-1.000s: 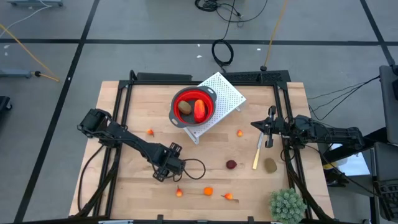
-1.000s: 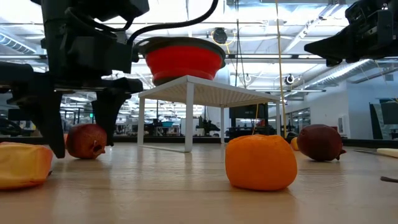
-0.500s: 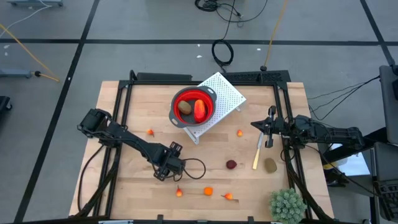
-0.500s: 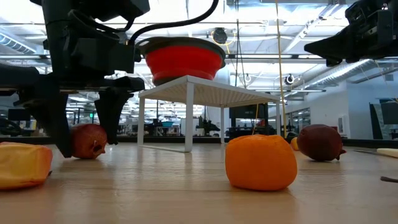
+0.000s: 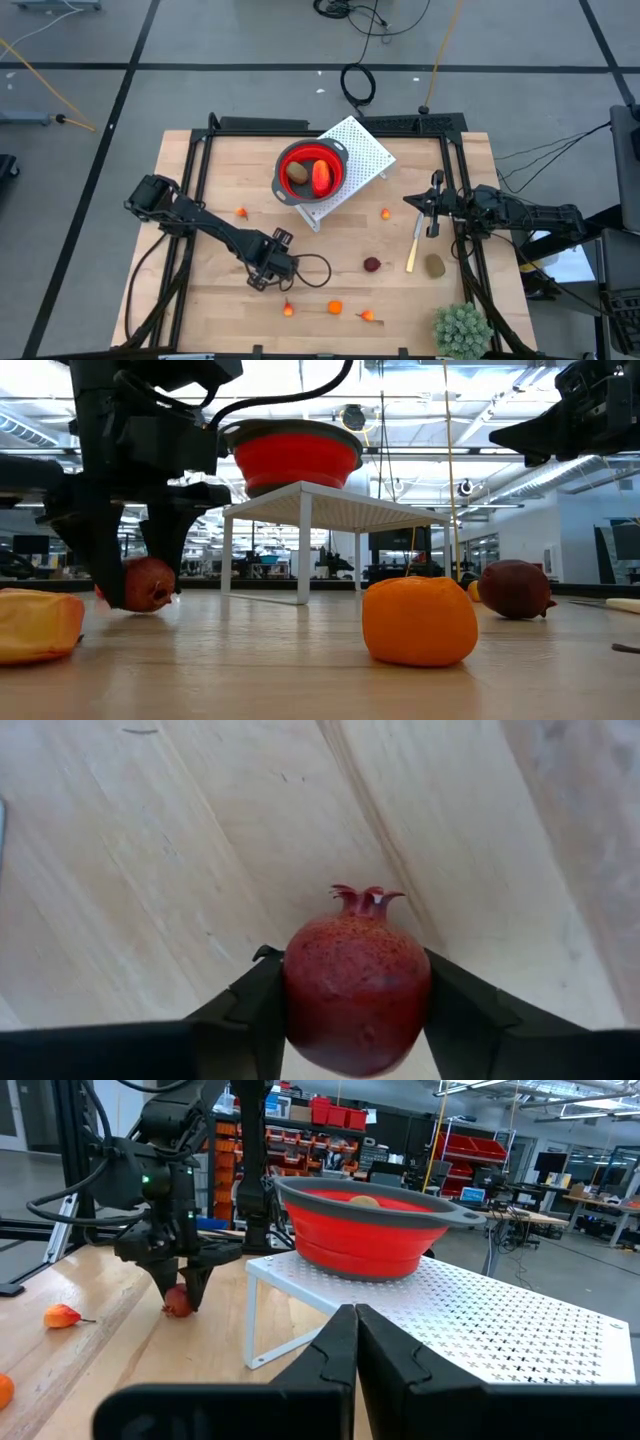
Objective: Pick & Place Fruit
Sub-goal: Put the left pomegranate into the red strainer bowl on the shelf
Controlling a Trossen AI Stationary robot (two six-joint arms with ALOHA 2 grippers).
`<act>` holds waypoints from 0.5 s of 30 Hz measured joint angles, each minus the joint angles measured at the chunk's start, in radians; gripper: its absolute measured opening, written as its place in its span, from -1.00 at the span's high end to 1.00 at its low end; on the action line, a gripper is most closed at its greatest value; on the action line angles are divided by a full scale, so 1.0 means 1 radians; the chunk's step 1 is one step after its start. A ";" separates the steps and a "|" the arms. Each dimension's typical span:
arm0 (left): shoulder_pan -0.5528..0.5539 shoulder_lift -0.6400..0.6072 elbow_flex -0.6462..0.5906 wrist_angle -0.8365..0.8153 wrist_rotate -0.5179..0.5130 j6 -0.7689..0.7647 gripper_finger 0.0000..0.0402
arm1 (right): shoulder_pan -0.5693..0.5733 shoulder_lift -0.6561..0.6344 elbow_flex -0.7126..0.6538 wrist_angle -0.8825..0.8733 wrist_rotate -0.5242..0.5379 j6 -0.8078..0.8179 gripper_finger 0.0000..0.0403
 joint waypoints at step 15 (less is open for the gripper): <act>0.000 -0.001 0.282 -0.210 0.077 -0.290 0.12 | 0.000 0.000 0.000 0.000 0.000 0.000 1.00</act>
